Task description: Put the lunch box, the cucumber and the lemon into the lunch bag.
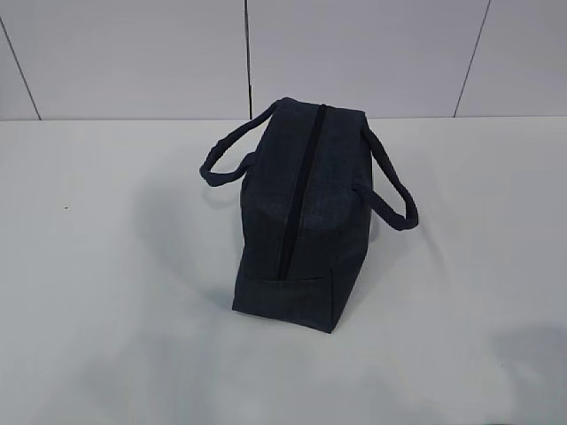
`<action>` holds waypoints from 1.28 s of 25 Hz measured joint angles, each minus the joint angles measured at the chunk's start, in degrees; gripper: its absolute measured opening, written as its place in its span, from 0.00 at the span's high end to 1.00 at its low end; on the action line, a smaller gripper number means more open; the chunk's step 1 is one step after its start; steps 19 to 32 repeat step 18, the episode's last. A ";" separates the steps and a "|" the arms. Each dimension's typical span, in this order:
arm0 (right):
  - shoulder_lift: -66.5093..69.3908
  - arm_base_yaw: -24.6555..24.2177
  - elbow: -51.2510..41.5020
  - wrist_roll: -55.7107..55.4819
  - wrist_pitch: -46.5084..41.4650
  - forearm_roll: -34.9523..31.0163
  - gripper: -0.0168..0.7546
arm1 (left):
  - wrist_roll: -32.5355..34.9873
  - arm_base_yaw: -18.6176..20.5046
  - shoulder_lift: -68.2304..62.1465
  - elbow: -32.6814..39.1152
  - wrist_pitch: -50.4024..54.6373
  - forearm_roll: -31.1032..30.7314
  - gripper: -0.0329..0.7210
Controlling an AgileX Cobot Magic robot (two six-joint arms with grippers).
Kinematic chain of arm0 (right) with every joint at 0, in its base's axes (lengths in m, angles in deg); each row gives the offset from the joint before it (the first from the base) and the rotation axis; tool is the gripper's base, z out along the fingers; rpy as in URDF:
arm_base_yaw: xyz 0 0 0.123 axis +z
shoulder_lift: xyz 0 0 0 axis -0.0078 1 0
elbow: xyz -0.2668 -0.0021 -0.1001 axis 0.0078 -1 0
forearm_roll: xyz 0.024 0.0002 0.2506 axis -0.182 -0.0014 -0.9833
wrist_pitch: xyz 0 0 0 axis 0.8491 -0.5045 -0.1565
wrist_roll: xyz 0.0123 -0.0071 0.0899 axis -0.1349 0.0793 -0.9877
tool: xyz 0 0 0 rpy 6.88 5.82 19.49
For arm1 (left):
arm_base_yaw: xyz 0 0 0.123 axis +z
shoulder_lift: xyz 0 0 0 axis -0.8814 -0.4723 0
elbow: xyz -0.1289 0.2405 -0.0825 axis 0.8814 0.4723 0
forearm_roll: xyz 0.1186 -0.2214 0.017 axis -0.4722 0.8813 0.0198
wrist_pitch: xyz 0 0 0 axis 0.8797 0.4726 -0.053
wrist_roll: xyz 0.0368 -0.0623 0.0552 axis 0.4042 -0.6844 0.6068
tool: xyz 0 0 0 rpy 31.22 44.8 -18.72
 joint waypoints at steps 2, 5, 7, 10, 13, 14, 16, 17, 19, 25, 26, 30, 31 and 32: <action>0.00 0.00 0.00 0.00 0.00 0.00 0.58 | 0.00 0.00 0.00 0.00 0.00 0.00 0.64; 0.00 0.00 0.00 0.00 0.00 0.00 0.59 | 0.00 0.00 0.00 0.00 0.00 0.00 0.64; 0.00 0.00 0.00 0.00 0.00 0.00 0.59 | 0.00 0.00 0.00 0.00 0.00 0.00 0.64; 0.00 0.00 0.00 0.00 0.00 0.00 0.59 | 0.00 0.00 0.00 0.00 0.00 0.00 0.64; 0.00 0.00 0.00 0.00 0.00 0.00 0.59 | 0.00 0.00 0.00 0.00 0.00 0.00 0.64; 0.00 0.00 0.00 0.00 0.00 0.02 0.59 | 0.00 0.00 0.00 0.00 0.00 0.00 0.64; 0.00 0.00 0.00 0.00 0.00 0.02 0.59 | 0.00 0.00 0.00 0.00 0.00 0.00 0.64; 0.00 0.00 0.00 0.00 0.00 0.02 0.59 | 0.00 0.00 0.00 0.00 0.00 0.00 0.64; 0.00 0.00 0.00 0.00 0.00 0.02 0.59 | 0.00 0.00 0.00 0.00 0.00 0.00 0.64; 0.00 0.00 0.00 0.00 0.00 0.02 0.59 | 0.00 0.00 0.00 0.00 0.00 0.00 0.64; 0.00 0.00 0.00 0.00 0.00 0.02 0.59 | 0.00 0.00 0.00 0.00 0.00 0.00 0.64; 0.00 0.00 0.00 0.00 0.00 0.02 0.59 | 0.00 0.00 0.00 0.00 0.00 0.00 0.64; 0.00 0.00 0.00 0.00 0.00 0.02 0.59 | 0.00 0.00 0.00 0.00 0.00 0.00 0.64; 0.00 0.00 0.00 0.00 0.00 0.02 0.59 | 0.00 0.00 0.00 0.00 0.00 0.00 0.64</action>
